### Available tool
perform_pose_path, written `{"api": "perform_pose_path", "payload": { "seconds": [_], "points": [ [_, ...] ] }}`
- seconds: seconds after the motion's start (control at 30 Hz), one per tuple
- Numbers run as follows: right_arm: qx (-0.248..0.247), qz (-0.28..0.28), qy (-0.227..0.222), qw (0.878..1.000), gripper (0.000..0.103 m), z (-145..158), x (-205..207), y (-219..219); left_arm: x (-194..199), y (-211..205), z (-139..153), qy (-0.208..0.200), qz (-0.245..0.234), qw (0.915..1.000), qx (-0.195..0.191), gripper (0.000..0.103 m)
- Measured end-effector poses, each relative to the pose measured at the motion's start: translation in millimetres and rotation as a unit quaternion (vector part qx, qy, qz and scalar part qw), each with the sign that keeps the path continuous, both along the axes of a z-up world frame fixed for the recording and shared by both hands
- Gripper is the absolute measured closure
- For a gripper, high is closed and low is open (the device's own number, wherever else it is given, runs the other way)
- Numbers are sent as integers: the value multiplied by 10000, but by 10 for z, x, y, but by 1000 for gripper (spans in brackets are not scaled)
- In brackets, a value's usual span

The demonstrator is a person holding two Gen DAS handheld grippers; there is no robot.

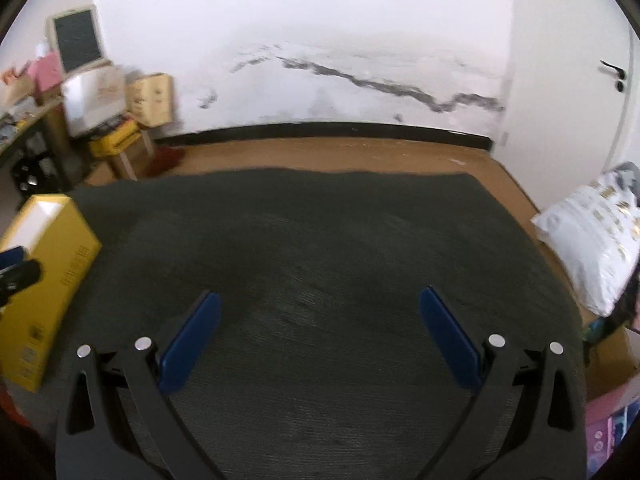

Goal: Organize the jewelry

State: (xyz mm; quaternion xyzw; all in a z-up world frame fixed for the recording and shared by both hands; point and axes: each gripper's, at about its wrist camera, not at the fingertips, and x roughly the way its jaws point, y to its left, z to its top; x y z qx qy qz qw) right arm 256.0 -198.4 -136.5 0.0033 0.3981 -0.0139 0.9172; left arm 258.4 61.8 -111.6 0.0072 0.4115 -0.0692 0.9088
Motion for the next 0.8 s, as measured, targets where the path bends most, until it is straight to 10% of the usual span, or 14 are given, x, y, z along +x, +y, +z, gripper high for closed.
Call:
{"api": "perform_pose_path", "payload": {
  "seconds": [0.8],
  "points": [
    [148, 276, 343, 9989, 7, -138, 200, -70, 325, -508, -549, 332, 160, 9993, 85, 6]
  ]
}}
